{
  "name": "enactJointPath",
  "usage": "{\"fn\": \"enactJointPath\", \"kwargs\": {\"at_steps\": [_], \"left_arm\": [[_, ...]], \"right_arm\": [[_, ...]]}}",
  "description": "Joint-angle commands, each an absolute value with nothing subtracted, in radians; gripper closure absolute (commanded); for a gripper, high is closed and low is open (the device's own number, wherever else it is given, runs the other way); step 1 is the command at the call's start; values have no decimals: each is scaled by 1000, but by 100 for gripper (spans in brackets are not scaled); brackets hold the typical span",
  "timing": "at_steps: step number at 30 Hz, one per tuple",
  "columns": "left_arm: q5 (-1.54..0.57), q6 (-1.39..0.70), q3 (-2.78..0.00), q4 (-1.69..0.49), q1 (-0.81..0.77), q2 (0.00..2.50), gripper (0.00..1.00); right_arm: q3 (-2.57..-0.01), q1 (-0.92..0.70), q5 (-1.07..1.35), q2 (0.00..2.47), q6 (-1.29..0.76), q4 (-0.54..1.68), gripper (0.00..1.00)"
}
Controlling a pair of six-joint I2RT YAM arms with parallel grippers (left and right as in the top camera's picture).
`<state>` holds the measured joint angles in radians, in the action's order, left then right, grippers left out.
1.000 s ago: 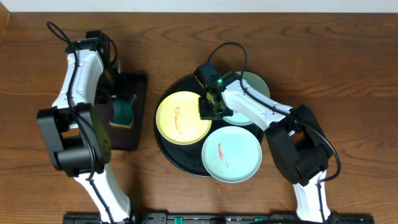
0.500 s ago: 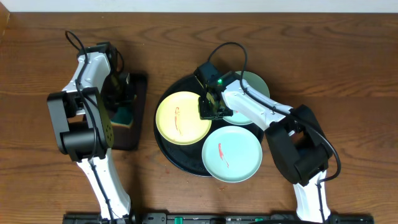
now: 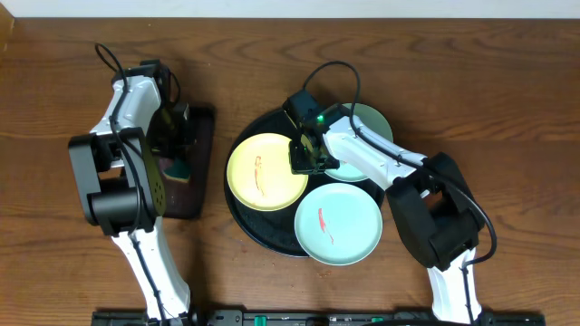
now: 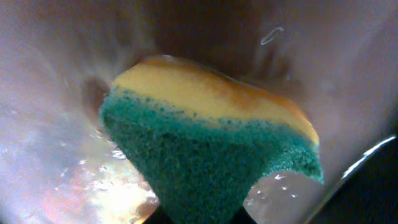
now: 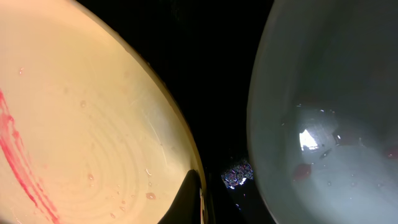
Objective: Clean dirty plates on tray and stack at the side
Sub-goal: 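Grasp the green-and-yellow sponge with the left gripper and lift it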
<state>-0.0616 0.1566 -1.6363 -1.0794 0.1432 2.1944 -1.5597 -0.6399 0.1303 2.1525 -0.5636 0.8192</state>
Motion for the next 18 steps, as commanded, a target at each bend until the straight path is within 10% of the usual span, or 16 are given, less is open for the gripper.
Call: {"fn": "enactJointPath", "kwargs": {"at_steps": [1, 18], "left_arm": [[-74, 134, -1663, -1087, 146, 2085, 93], [-47, 9, -1654, -1111, 144, 1846, 93]], "right_arm": [[-1554, -658, 144, 2177, -567, 808, 99], [-1554, -658, 147, 2177, -567, 808, 99]]}}
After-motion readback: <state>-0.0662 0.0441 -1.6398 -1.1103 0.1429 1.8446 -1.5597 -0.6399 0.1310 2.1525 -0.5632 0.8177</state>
